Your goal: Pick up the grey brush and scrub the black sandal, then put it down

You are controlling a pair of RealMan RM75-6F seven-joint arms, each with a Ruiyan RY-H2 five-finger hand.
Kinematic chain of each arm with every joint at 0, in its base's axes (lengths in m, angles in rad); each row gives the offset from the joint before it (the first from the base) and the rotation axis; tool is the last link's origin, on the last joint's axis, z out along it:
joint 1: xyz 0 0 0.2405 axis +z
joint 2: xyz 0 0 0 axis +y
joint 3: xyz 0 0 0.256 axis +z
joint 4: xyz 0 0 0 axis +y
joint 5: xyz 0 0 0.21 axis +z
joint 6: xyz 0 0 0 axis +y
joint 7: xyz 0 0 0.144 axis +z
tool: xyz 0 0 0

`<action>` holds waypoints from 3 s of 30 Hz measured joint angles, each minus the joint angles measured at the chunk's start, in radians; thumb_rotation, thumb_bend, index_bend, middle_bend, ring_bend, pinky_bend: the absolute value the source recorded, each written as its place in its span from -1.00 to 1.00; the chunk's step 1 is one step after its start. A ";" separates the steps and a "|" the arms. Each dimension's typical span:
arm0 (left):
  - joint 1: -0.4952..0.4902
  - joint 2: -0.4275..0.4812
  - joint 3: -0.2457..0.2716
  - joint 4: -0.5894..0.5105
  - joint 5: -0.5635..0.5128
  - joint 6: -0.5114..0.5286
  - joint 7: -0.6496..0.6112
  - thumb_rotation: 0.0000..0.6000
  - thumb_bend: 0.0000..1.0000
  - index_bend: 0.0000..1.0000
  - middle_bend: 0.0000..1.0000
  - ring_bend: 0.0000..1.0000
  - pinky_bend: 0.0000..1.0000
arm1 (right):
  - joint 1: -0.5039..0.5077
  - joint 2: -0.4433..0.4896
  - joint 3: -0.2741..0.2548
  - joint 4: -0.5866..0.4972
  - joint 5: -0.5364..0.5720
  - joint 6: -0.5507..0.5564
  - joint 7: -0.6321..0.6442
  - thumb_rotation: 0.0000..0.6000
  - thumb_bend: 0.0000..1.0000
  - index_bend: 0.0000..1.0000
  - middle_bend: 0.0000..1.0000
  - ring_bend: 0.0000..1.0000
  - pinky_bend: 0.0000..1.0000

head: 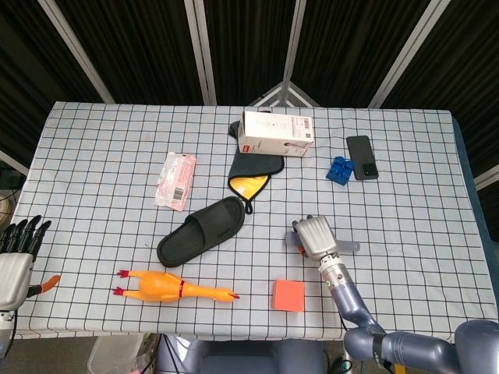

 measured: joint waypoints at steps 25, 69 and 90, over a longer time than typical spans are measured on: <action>-0.084 -0.026 0.015 0.023 0.070 -0.110 -0.035 1.00 0.38 -0.80 -0.78 -0.93 -0.84 | 0.063 0.055 -0.033 -0.053 -0.152 -0.027 -0.027 1.00 0.60 0.73 0.51 0.21 0.54; -0.503 -0.209 0.021 0.204 0.184 -0.605 -0.388 1.00 0.65 -0.53 -0.51 -0.72 -0.63 | 0.253 -0.014 0.080 -0.047 -0.004 -0.125 -0.111 1.00 0.60 0.73 0.51 0.21 0.54; -0.515 -0.184 0.065 0.226 0.138 -0.622 -0.327 1.00 0.66 -0.51 -0.49 -0.70 -0.62 | 0.271 -0.011 0.074 -0.085 0.047 -0.077 -0.155 1.00 0.60 0.73 0.51 0.21 0.54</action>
